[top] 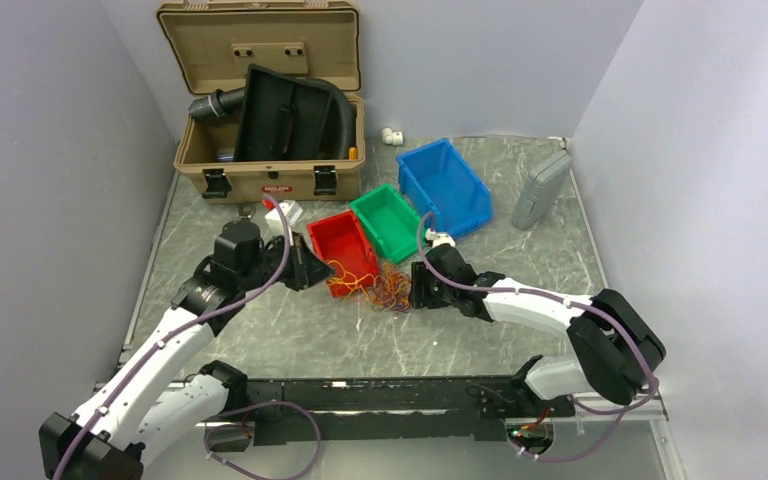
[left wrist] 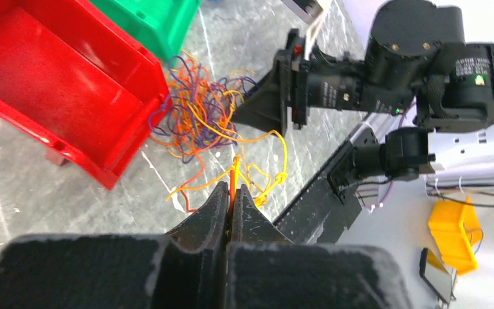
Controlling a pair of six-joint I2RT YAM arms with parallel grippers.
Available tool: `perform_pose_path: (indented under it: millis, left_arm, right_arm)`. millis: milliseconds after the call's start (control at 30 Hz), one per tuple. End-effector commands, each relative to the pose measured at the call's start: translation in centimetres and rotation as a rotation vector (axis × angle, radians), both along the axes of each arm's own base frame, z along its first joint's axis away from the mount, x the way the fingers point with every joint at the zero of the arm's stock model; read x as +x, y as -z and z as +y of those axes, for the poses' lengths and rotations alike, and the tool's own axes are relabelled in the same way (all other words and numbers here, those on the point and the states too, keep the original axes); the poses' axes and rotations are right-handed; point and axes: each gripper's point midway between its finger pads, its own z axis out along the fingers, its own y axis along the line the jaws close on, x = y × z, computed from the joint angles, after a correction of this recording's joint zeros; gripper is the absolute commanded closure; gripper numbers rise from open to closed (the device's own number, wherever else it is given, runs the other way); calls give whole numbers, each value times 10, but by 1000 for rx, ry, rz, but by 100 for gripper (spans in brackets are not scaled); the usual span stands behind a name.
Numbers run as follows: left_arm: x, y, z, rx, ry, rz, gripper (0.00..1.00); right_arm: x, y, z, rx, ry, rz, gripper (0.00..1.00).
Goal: Untangle the cables
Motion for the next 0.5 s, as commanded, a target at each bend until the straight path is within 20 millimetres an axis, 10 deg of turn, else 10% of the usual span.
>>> perform_pose_path:
  millis: [0, 133, 333, 467]
  left_arm:
    - [-4, 7, -12, 34, 46, -16, 99]
    - [-11, 32, -14, 88, 70, 51, 98]
    - [-21, 52, -23, 157, 128, 90, 85]
    - [-22, 46, -32, 184, 152, 55, 40]
  right_arm:
    - [19, -19, 16, 78, 22, -71, 58]
    - [18, -34, 11, 99, 19, -127, 99]
    - [11, -78, -6, 124, -12, -279, 100]
    - [1, -104, -15, 139, -60, -354, 100]
